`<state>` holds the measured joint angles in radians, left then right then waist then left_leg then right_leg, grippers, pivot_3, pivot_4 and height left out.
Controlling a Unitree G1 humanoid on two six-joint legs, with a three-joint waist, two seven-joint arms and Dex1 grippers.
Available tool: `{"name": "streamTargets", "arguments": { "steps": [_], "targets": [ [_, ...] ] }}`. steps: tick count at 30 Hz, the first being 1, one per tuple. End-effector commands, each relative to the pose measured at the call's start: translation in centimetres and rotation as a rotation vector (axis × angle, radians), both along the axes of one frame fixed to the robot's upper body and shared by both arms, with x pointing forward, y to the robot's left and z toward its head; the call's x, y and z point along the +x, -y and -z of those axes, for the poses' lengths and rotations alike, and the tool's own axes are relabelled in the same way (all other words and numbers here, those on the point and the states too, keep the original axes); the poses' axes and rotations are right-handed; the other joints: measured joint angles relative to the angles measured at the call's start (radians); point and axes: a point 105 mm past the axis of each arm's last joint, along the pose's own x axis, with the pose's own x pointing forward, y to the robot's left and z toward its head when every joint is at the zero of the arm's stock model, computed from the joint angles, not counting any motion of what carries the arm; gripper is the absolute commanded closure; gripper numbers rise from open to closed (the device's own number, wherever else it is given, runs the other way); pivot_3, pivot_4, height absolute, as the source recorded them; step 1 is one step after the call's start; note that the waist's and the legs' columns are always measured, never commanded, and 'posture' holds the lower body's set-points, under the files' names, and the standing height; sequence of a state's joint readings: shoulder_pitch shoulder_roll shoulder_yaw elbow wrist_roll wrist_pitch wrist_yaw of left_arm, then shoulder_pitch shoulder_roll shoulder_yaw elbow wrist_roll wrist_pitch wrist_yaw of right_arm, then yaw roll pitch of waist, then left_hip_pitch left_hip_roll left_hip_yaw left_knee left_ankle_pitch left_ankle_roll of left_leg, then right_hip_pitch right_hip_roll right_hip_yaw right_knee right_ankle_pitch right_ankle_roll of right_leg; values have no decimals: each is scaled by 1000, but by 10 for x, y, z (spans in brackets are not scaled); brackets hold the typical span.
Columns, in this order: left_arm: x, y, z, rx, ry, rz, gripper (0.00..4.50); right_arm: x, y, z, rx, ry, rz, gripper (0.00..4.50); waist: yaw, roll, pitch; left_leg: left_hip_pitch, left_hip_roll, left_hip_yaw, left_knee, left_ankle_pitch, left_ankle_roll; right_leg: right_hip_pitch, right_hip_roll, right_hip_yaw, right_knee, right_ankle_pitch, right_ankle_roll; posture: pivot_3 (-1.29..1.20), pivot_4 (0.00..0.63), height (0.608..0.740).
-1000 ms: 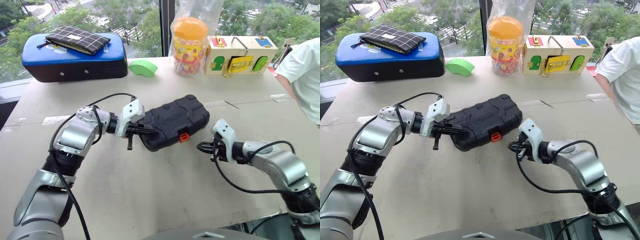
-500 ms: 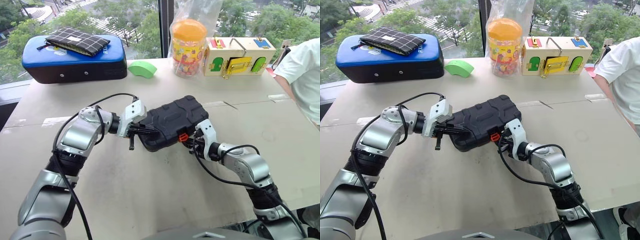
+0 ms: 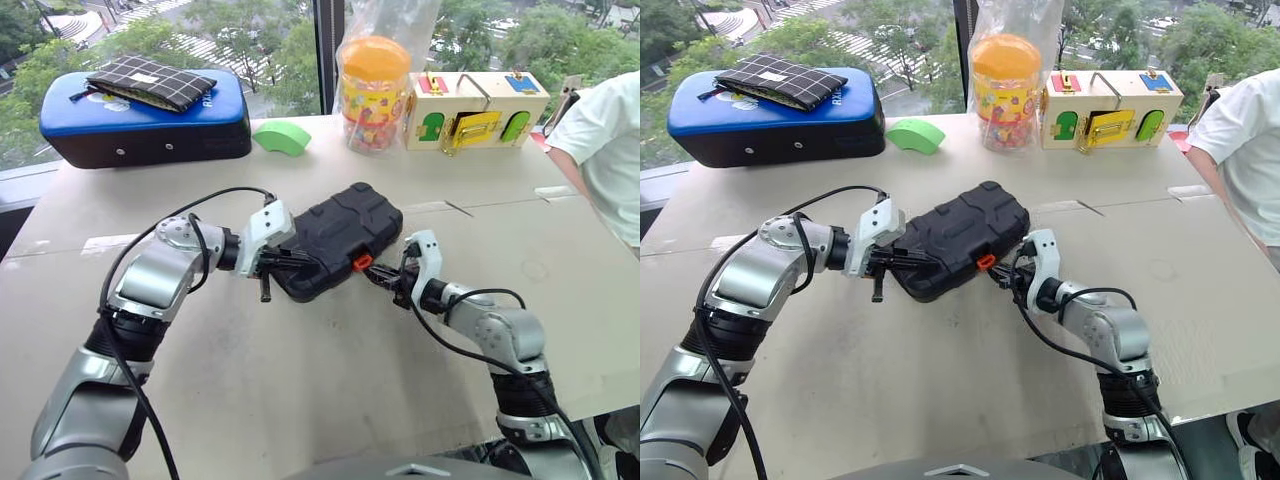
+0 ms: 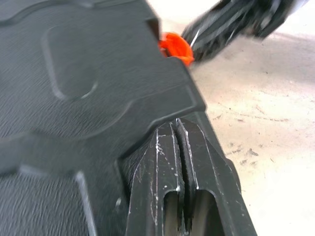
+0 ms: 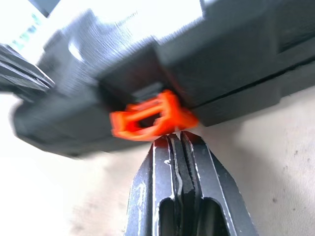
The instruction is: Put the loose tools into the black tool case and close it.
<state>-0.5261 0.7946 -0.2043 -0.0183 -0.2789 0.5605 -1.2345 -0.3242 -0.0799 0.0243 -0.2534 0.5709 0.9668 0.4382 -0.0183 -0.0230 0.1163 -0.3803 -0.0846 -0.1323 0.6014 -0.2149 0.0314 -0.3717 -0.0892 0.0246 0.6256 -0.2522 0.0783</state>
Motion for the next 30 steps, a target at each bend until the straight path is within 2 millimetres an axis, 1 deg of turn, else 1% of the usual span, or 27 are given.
{"name": "streamTargets", "arguments": {
  "steps": [1, 5, 8, 10, 12, 13, 14, 15, 16, 17, 18, 19, 20, 21, 23, 24, 25, 26, 27, 29, 30],
  "targets": [
    [-10, -6, 39, 78, -127, -28, 4451, -11, -19, -53, 91, 172, -114, 4500, 1, 1, -1, 0, 0, 0, 0, 0, 0, 0, 0, 0, 0, 0, 0, 0, 150, 740],
    [-11, -8, 46, 83, -132, -35, 4451, -6, -20, -54, 65, 185, -104, 4500, 7, -2, -3, 1, 0, -1, -2, 0, 0, 0, 0, -1, -1, 0, 0, 0, 150, 740],
    [-11, -11, 49, 74, -127, -47, 4451, -4, -15, -50, 27, 190, -100, 4500, 6, -1, -3, 1, -1, 1, -2, 0, 0, 0, -1, 1, -2, 0, 0, 0, 150, 740],
    [-11, -12, 48, 49, -118, -62, 4451, -5, -11, -45, -42, 220, -100, 4500, 6, -1, -3, 1, -1, 0, -2, 0, 0, 0, -1, 0, -2, 0, 0, 0, 150, 740],
    [-7, -10, 39, -43, -78, -86, 4451, -2, -3, -42, -150, 302, -69, 4500, 5, 0, -3, 1, -1, 0, -2, 0, 0, 0, -1, 0, -2, 0, 0, 0, 150, 740],
    [-4, -7, 28, -121, -33, -99, 4451, 3, 2, -46, -181, 372, -18, 4500, 5, 1, -3, 1, -1, 1, -2, 0, 0, 0, -1, 0, -2, 0, 0, 0, 150, 740],
    [-2, -5, 16, -192, 5, -116, 4451, 5, 4, -55, -135, 432, 4, 4500, 6, 1, -3, 1, -1, 1, -2, 0, 0, 0, -1, 0, -2, 0, 0, 0, 150, 740],
    [1, -3, 1, -297, 16, -159, 4451, 3, 7, -61, -130, 482, -14, 4500, 6, 0, -3, 0, -1, 0, -2, 0, 0, 0, -2, 0, -2, 0, 0, 0, 150, 740],
    [2, -4, -12, -374, 39, -190, 4500, 3, 12, -67, -96, 506, 0, 3982, 5, 0, -2, -1, -1, -1, -2, 0, 0, -1, -1, -1, -2, 0, 0, 0, 150, 740],
    [3, -5, -23, -440, 66, -228, 4235, 1, 17, -73, -72, 528, 2, 3808, 5, 0, -1, -1, 0, -1, -2, 0, 0, -1, -1, -1, -2, 0, 0, 0, 150, 740],
    [2, -10, -34, -527, 78, -292, 3977, 1, 24, -76, -89, 556, 11, 3435, 5, -1, 0, -1, 0, -1, -2, 0, 0, -1, -1, -1, -3, 0, 0, 0, 150, 740],
    [1, -15, -39, -578, 90, -347, 3747, -1, 30, -77, -109, 581, 16, 2989, 5, -3, 1, -2, 0, -1, -2, 0, 0, -1, -1, -1, -3, 0, 0, 0, 150, 740],
    [-1, -19, -41, -610, 91, -386, 3452, -2, 33, -77, -129, 599, 13, 2703, 5, -5, 1, -4, 0, -1, -2, 0, 0, -3, -1, -1, -3, 0, 0, 0, 150, 740],
    [-6, -26, -41, -638, 80, -441, 2889, -6, 41, -76, -156, 615, -4, 2182, 5, -7, 1, -5, 0, -1, -1, 0, 0, -4, -2, -1, -4, 0, 0, 0, 150, 740],
    [-17, -38, -38, -649, 74, -515, 1976, -15, 54, -75, -181, 626, -31, 1232, 6, -6, 1, -6, -1, -1, -1, -1, -1, -5, -2, -1, -5, 0, 0, 0, 150, 740],
    [-21, -41, -36, -647, 73, -537, 1509, -18, 58, -75, -187, 628, -39, 719, 6, -6, 1, -6, -1, 0, -2, -1, -1, -5, -2, 0, -5, 0, 0, 0, 150, 740],
    [-31, -46, -32, -626, 62, -541, 1047, -24, 65, -73, -209, 628, -65, 273, 7, -6, 2, -6, -1, 0, -2, -1, -1, -4, -2, 0, -6, 0, 0, 0, 150, 740],
    [-45, -56, -23, -581, 63, -565, 654, -35, 80, -67, -266, 630, -100, 0, 7, -5, 2, -6, -1, 0, -2, -1, -1, -5, -2, 0, -6, 0, 0, 0, 150, 740],
    [-60, -65, -15, -540, 53, -575, 135, -46, 92, -64, -301, 626, -128, 0, 8, -5, 2, -6, -1, 0, -2, -1, -1, -5, -2, 0, -6, 0, 0, 0, 150, 740],
    [-85, -77, 1, -446, 32, -572, 55, -63, 112, -58, -355, 595, -159, 0, 8, -5, 2, -6, 0, 2, -3, -3, 0, -4, -6, 1, -9, 0, -1, 0, 150, 740],
    [-94, -80, 7, -418, 13, -564, 55, -68, 119, -55, -375, 587, -163, 0, 10, -5, 2, -6, 0, 2, -3, -5, 0, -4, -7, 1, -11, -1, -1, 0, 150, 740]
  ]
}}
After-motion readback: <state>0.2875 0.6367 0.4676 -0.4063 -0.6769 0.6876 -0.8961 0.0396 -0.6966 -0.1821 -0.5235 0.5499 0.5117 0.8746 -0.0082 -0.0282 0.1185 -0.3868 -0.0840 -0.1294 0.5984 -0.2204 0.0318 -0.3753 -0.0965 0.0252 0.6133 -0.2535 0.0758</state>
